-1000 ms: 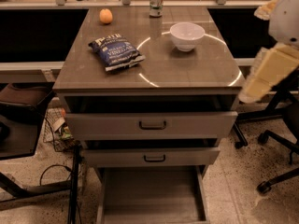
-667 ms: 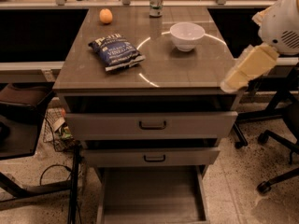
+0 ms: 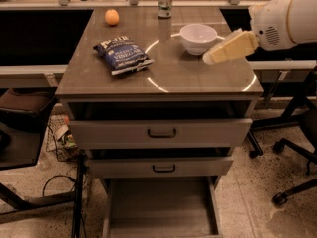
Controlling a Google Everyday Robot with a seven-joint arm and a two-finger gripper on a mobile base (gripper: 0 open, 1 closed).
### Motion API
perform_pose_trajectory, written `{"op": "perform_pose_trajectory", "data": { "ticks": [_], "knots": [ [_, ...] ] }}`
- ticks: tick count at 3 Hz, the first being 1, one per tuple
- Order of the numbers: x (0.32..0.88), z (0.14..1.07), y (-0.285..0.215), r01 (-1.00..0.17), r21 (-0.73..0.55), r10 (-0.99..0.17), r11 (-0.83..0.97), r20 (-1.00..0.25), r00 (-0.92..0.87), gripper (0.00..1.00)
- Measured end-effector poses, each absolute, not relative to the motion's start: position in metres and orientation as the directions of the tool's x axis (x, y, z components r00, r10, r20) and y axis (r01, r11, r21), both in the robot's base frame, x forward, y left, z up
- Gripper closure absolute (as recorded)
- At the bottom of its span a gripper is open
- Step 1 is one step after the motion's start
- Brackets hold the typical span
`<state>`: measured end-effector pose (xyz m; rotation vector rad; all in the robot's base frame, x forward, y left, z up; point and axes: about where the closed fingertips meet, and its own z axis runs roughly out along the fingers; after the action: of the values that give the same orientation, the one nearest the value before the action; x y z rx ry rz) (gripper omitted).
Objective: Place blue chip bag into bottom drawer
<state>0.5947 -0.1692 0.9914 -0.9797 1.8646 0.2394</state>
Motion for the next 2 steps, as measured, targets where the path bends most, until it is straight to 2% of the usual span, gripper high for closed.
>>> {"op": "perform_pose_trajectory", "data": {
  "ticks": [1,2],
  "knots": [
    [0.6361,1.0219,-0.1621,-0.659,-0.283,-0.425,0.697,-0.903,-0.062,0.00],
    [0.6428,1.0281,-0.1607,-0.642,-0.297,-0.417,0.707,-0.908,-0.040,0.00]
  ]
}}
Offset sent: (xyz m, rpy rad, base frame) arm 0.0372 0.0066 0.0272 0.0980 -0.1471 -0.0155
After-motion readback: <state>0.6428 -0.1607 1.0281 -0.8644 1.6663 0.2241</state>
